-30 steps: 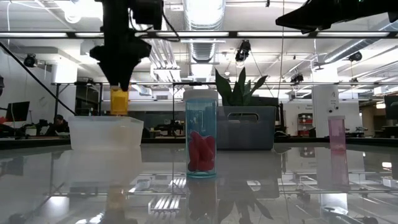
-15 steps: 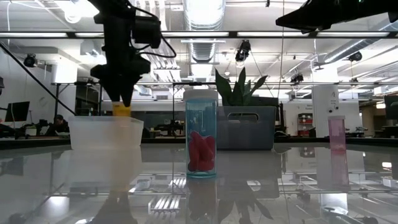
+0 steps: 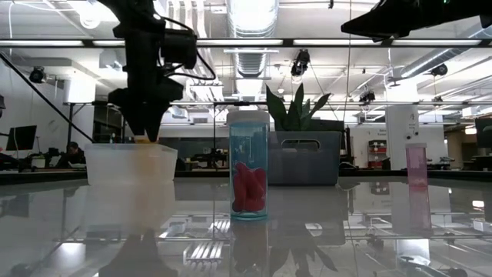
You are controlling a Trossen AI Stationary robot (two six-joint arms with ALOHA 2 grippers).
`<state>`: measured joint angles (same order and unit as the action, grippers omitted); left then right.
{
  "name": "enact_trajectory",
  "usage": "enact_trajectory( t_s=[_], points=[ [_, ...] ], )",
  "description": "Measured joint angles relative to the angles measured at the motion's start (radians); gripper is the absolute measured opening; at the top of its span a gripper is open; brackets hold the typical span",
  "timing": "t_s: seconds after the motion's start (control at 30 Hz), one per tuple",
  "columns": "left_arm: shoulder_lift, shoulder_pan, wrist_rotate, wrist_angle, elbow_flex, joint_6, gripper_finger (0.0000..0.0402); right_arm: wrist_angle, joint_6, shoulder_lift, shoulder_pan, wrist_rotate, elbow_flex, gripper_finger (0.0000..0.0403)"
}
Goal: Pick and place medicine bottles into bin by pill shape (circle, oval)
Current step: Put the yellow pill bottle into the transparent bin
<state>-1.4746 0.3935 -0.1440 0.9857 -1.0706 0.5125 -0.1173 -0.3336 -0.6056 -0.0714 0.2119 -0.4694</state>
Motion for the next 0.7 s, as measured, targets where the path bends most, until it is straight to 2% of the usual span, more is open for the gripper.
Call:
enact_trajectory(
  t_s=[0.7],
  points=[
    [0.000, 0.000, 0.005, -0.076, 0.041, 0.004, 0.0194, 0.000, -0.007, 0.000, 0.000, 0.000, 0.000, 0.0063]
  ],
)
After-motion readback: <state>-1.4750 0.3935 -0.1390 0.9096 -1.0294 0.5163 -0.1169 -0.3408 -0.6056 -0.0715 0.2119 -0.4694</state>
